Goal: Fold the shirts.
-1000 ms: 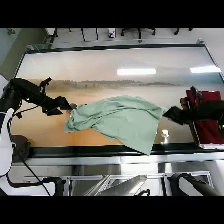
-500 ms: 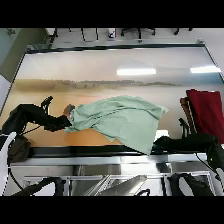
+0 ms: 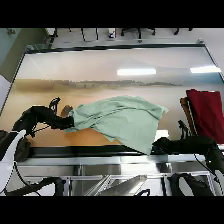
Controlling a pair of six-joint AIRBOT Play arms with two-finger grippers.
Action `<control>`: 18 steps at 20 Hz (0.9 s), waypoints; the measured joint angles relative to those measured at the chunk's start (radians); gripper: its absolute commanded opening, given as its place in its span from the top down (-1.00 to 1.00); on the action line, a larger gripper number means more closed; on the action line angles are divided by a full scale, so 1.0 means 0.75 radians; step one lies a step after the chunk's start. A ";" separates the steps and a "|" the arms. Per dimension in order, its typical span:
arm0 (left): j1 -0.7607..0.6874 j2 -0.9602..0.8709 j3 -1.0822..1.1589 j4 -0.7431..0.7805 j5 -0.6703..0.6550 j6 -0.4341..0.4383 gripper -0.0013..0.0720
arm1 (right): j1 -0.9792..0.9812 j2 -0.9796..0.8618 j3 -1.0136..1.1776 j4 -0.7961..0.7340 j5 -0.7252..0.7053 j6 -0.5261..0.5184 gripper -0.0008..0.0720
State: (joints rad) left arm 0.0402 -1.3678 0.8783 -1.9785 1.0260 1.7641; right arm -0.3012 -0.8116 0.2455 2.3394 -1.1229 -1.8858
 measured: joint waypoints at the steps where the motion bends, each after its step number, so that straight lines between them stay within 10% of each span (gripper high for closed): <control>1: 0.007 -0.003 0.019 0.014 0.010 -0.001 0.92 | 0.009 -0.009 -0.001 0.001 0.003 0.001 -0.31; 13: 0.023 -0.005 0.183 0.065 0.167 -0.002 0.92 | 0.288 -0.235 0.001 0.104 0.174 0.046 -0.28; 15: 0.023 -0.005 0.186 0.066 0.174 -0.003 0.77 | 0.342 -0.279 0.001 0.117 0.205 0.048 0.26; 17: 0.023 -0.006 0.188 0.066 0.175 -0.003 0.05 | 0.392 -0.311 0.001 0.132 0.245 0.051 0.45; 18: 0.023 -0.006 0.189 0.066 0.177 -0.007 0.05 | 0.411 -0.320 0.001 0.140 0.265 0.051 0.92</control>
State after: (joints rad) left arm 0.0574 -1.3720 1.0199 -1.9293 1.1587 1.7592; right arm 0.0074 -1.0519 0.2462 2.4447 -0.9241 -1.8477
